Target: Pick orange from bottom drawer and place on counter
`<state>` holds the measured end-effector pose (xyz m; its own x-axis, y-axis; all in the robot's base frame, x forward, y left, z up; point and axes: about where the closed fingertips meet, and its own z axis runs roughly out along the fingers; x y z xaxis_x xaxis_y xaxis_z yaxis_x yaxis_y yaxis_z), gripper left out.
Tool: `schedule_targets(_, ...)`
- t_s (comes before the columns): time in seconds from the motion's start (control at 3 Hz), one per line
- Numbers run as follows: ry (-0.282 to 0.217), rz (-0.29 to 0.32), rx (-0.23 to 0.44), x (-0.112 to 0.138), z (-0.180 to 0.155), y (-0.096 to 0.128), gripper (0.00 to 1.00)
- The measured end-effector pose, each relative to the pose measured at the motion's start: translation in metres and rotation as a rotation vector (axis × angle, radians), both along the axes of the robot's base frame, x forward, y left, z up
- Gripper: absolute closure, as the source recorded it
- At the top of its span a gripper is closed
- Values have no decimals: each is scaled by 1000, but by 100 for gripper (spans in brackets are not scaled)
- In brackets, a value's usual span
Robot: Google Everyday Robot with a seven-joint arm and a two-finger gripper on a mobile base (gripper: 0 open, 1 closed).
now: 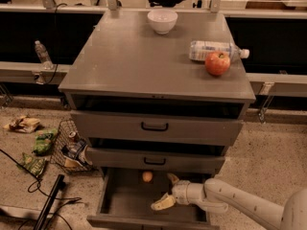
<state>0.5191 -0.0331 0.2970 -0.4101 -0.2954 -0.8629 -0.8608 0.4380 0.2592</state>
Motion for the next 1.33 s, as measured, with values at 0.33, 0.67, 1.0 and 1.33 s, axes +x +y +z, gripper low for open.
schedule_targets(0.33, -5, -39, -19, -1, -15, 6, 0)
schedule_targets(0.67, -11, -67, -45, -3, -26, 10, 0)
schedule_targets(1.0, -36, -82, -55, 0, -38, 17, 0)
schedule_targets(1.33, -68, -110, -62, 20, -59, 23, 0)
